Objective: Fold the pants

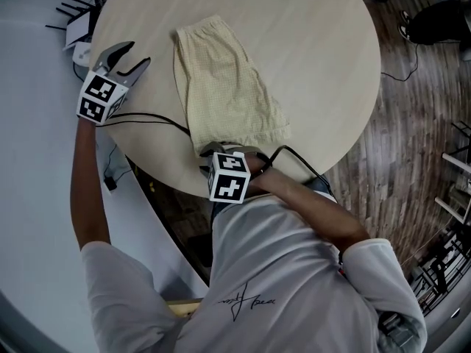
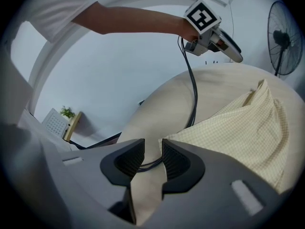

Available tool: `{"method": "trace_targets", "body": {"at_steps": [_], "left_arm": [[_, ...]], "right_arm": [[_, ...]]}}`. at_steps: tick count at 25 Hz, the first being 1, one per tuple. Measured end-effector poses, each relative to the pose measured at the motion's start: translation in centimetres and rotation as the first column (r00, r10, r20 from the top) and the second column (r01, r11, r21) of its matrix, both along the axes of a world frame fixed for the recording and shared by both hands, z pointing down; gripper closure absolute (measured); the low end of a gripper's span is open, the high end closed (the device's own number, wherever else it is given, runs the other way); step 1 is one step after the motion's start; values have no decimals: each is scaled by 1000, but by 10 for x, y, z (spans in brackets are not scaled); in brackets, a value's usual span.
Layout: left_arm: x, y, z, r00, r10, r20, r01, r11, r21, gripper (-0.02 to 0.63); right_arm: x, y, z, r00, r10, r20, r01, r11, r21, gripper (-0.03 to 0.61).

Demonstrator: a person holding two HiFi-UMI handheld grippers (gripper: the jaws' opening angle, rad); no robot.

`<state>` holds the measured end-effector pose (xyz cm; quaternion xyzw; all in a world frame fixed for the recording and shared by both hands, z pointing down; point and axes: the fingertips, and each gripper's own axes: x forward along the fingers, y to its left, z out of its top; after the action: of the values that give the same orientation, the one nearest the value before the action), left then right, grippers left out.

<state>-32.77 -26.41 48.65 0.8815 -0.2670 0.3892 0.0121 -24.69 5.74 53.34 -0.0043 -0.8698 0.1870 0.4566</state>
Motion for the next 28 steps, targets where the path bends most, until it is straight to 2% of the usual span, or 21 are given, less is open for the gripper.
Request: {"method": "trace_targets", "body": {"at_steps": [7, 14, 18, 24, 28], "left_arm": [[-19, 47, -50, 994, -72, -76, 76, 996, 46, 351], [-34, 103, -83, 975, -167, -147, 183, 978, 103, 351], [-29, 136, -98, 956, -202, -213, 231, 966, 119, 351], [-8, 179, -128, 913, -241, -330, 289, 952, 104, 351], [6, 204, -147, 882, -255, -397, 317, 944, 97, 353]], "right_arm": [[11, 5, -16, 999, 41, 31, -41, 999, 24, 492], [19, 2, -35, 987, 129, 96, -135, 989, 59, 494], [25, 4, -49, 981, 147, 130, -161, 981, 110, 494], [37, 3, -78, 960, 196, 203, -229, 960, 159, 494], [51, 2, -98, 934, 254, 252, -299, 941, 159, 494]]}}
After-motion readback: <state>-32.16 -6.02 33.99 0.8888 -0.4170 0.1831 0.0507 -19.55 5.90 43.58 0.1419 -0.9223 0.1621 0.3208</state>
